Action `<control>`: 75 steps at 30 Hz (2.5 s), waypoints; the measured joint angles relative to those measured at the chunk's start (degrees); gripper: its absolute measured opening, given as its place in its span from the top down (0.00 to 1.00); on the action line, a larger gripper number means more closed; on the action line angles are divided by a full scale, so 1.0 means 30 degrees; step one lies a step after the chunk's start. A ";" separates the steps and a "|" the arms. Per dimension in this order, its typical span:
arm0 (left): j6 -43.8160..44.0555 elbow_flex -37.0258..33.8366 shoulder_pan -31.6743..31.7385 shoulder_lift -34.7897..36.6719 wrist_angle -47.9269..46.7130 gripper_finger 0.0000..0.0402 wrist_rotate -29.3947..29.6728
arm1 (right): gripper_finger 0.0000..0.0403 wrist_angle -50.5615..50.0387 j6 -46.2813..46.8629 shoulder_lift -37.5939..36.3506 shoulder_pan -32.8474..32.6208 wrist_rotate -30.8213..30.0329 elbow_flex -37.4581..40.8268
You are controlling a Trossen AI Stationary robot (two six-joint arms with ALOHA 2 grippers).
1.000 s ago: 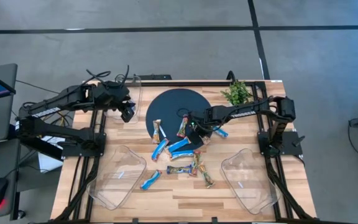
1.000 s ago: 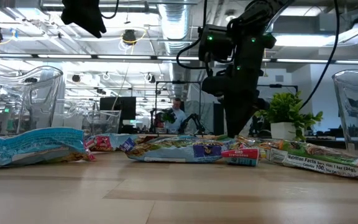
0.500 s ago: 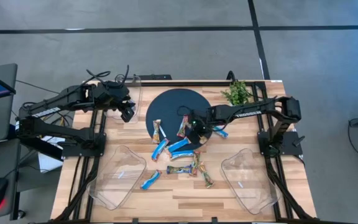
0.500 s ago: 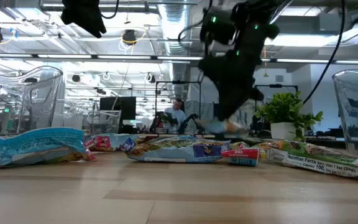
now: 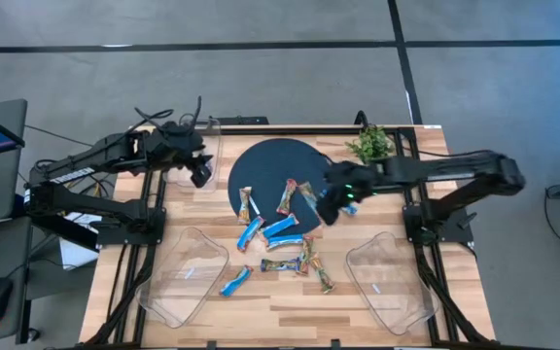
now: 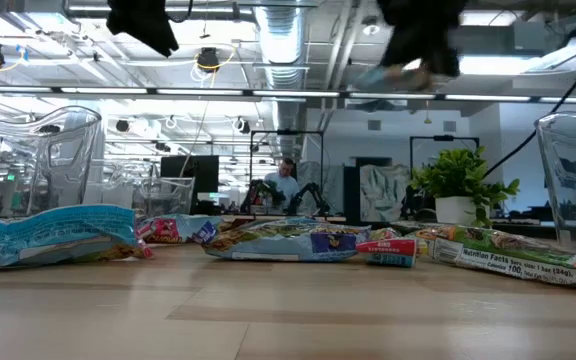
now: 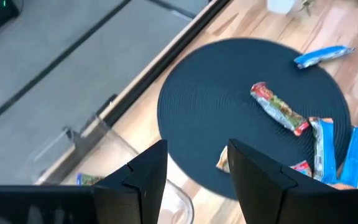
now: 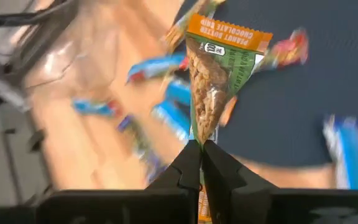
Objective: Pick and place Granola Bars by type
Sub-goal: Put the yellow granola bar into the bottom right transparent bin, then put the red granola bar into the bottom left transparent bin
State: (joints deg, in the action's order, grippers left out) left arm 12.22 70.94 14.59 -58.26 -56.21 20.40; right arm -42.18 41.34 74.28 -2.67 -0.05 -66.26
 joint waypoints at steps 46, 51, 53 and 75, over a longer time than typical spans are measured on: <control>-0.2552 0.0038 0.0434 -0.9262 0.7378 0.59 -0.9994 | 0.47 -0.8843 1.4054 0.0448 -1.3363 -0.2796 0.0000; -0.2202 -0.0007 0.0415 -1.0724 0.8312 0.59 -1.1565 | 0.44 -0.8493 1.3544 -0.0368 -1.3312 -0.6671 0.0000; -0.1427 -0.0007 0.0415 -1.1506 0.9129 0.59 -1.1542 | 0.45 -0.8514 1.3274 -0.0592 -1.3145 -0.8022 -0.0006; 0.5860 0.0189 -0.0149 -1.6291 1.2961 0.49 -0.9088 | 0.49 -0.8435 0.8495 -0.0662 -1.0769 -1.0621 0.0000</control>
State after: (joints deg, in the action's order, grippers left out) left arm 29.80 71.50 14.14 -107.13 -17.33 -6.86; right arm -67.49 66.83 72.29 -34.98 -31.92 -66.26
